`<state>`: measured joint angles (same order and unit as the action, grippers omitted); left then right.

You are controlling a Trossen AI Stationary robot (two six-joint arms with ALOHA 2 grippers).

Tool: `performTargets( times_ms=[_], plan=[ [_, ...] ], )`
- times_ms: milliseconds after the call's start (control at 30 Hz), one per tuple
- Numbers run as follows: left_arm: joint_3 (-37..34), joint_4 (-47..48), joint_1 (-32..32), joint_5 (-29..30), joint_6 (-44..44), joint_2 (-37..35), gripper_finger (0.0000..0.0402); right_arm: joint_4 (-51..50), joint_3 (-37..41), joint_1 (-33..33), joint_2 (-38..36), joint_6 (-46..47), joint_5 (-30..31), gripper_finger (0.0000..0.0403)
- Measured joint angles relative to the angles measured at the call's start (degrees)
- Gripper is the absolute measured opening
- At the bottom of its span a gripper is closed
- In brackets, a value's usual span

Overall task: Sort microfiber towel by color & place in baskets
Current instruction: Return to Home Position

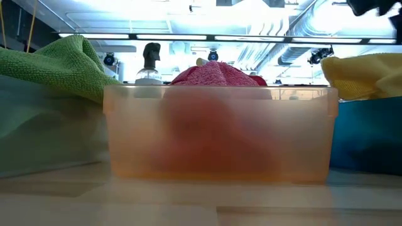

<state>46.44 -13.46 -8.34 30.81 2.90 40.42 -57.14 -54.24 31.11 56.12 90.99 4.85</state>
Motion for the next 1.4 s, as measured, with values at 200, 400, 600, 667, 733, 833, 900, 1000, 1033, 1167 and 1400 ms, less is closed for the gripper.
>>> performTargets(
  times_ms=[200, 400, 600, 667, 733, 833, 900, 1000, 1033, 1167, 1400],
  plan=[
    [0.0, -2.4, 0.0, -1.6, -5.3, 0.0, 0.0192, -1.0, -0.1, -0.5, -3.9, -4.8, 16.9, 0.0245],
    [-5.1, -1.7, 1.1, -12.0, -8.6, -0.4, 0.0151, 2.0, -0.1, -7.6, -7.8, -17.1, 20.6, 0.0135],
    [-21.3, -16.2, 3.7, -13.0, -15.8, -4.4, 0.0015, 11.7, -0.1, -20.1, -10.7, -32.0, 15.5, 0.0021],
    [-27.3, -21.8, 4.5, -12.5, -18.2, -5.7, 0.0013, 15.1, -0.1, -24.0, -11.0, -35.5, 13.0, 0.0022],
    [-32.5, -26.9, 5.2, -11.5, -19.3, -7.4, 0.001, 18.5, -0.1, -26.9, -11.2, -38.7, 10.9, 0.0009],
    [-39.2, -30.6, 6.0, -9.9, -21.6, -10.8, 0.0002, 22.4, -0.1, -30.2, -11.3, -41.0, 7.9, 0.0005],
    [-42.6, -32.1, 6.3, -9.3, -22.4, -13.7, 0.0002, 22.7, -0.1, -31.6, -11.5, -41.1, 6.6, 0.0005],
    [-45.8, -31.2, 6.6, -9.5, -23.4, -18.4, 0.0001, 22.7, -0.1, -32.1, -11.9, -43.2, 5.7, 0.0002],
    [-45.5, -28.3, 6.6, -9.8, -23.5, -19.9, 0.0001, 22.7, -0.1, -32.1, -12.0, -44.1, 5.5, 0.0003],
    [-45.5, -19.5, 6.6, -12.1, -23.7, -25.1, 0.0, 21.6, -0.1, -31.6, -12.6, -46.2, 4.7, 0.0001],
    [-45.5, -10.7, 6.6, -13.9, -23.8, -28.9, 0.0, 17.6, 1.6, -27.6, -15.3, -44.5, 6.9, 0.0001]
  ],
)
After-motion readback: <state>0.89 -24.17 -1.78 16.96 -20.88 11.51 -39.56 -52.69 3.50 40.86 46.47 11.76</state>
